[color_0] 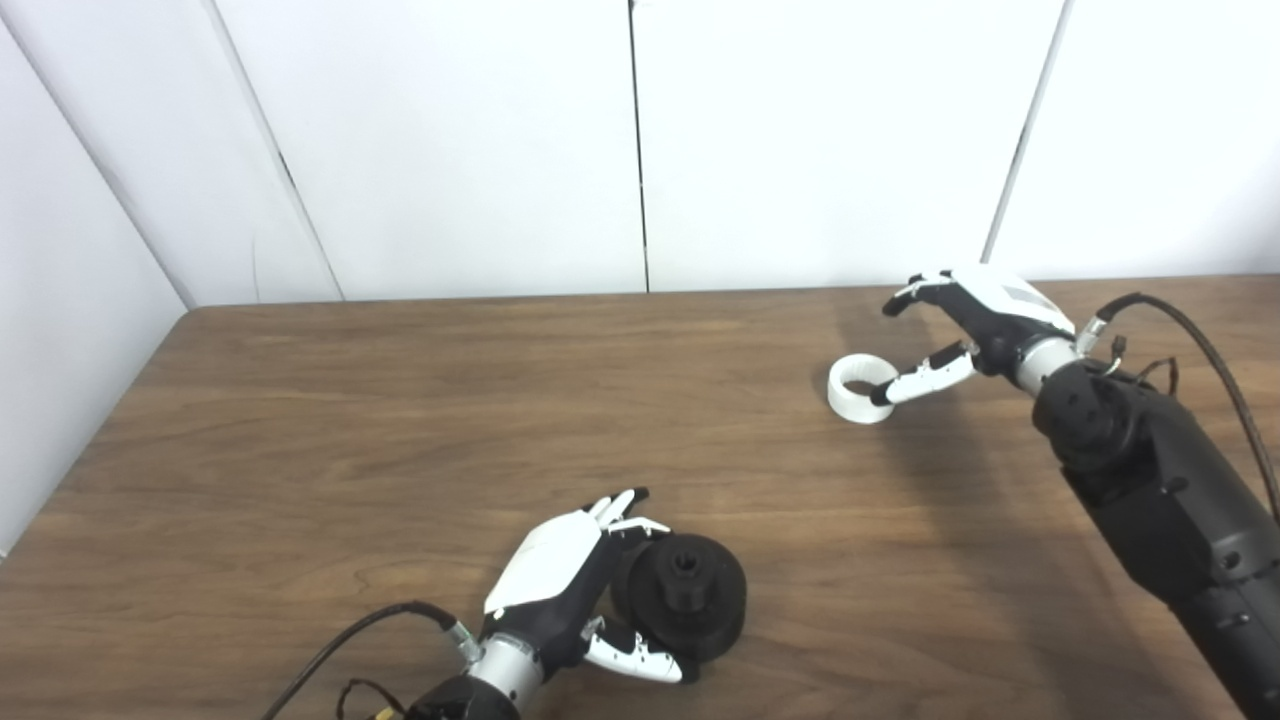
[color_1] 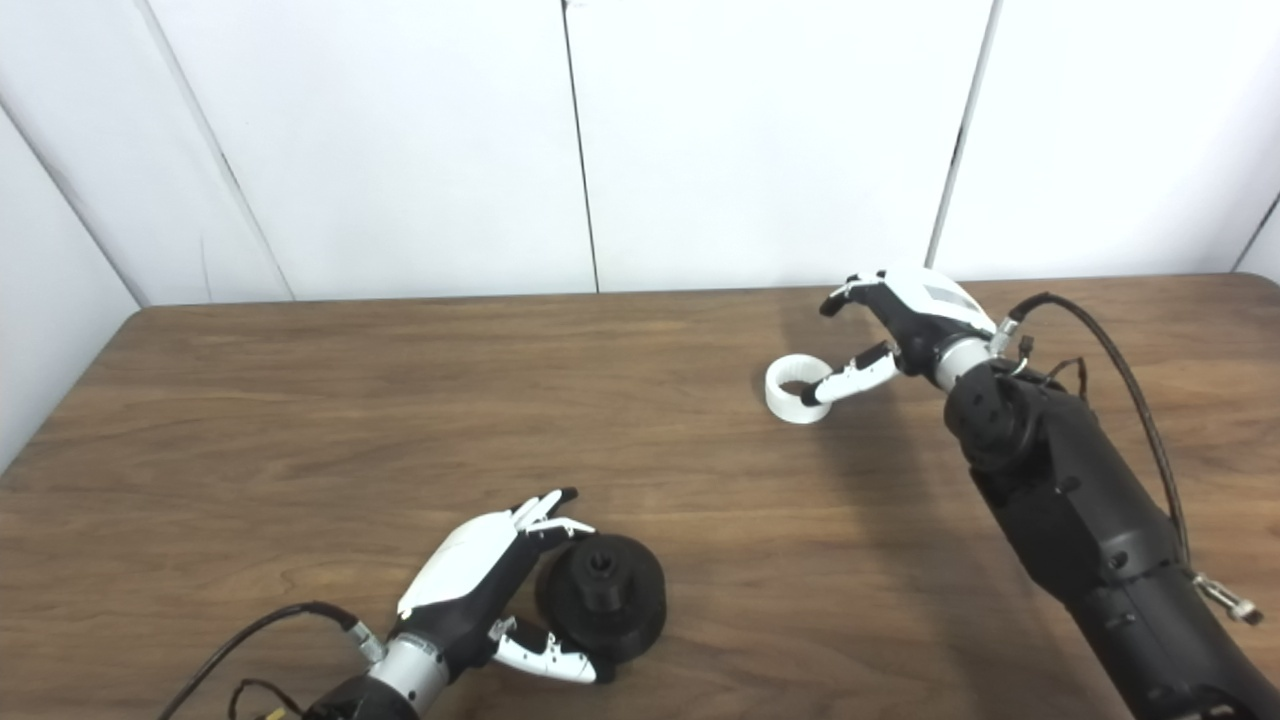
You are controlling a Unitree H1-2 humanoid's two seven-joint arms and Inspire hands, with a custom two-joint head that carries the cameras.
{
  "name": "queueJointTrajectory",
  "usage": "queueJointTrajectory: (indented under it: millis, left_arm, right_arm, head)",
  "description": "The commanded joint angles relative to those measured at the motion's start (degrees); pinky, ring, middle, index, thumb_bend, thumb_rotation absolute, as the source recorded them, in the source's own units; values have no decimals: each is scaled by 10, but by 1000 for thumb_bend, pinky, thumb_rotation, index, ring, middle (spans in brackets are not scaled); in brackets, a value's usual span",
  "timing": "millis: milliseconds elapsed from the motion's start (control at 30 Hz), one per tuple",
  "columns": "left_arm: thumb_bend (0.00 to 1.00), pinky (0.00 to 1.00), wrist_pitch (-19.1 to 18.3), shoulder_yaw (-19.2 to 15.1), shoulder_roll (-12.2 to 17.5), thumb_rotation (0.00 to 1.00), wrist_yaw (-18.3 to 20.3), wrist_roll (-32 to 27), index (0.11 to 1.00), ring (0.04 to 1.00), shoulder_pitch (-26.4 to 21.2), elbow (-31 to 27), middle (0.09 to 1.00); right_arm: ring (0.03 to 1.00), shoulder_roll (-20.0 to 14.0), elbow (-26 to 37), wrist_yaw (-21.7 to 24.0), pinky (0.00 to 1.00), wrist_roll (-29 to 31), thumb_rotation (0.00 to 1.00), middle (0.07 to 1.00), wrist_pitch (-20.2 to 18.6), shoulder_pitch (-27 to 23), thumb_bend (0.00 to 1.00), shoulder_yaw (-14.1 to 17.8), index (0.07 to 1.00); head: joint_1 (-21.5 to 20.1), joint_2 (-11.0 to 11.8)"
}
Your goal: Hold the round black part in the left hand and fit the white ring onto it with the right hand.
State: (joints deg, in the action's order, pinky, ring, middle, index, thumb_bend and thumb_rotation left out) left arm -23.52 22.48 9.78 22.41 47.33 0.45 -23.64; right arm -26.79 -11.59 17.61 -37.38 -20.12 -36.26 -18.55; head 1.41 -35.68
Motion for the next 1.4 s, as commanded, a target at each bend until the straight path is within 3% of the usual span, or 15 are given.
queueJointTrajectory:
  millis: [0,867,1367]
  left_arm:
    - [889,989,3,8,0,202,9,-7,721,1000,2,11,1000]
    - [890,987,1,10,2,195,7,1,719,1000,4,11,1000]
    - [893,992,2,11,1,197,5,-1,717,1000,7,9,1000]
  right_arm:
    - [1000,-6,5,-4,1000,-7,344,936,17,-40,880,2,788]
    - [1000,17,-57,-9,989,-11,376,935,26,-50,882,-28,788]
    - [1000,23,-80,-28,996,-9,364,925,39,-49,859,-22,769]
  head:
    - [0,0]
    - [2,1]
    - [3,0]
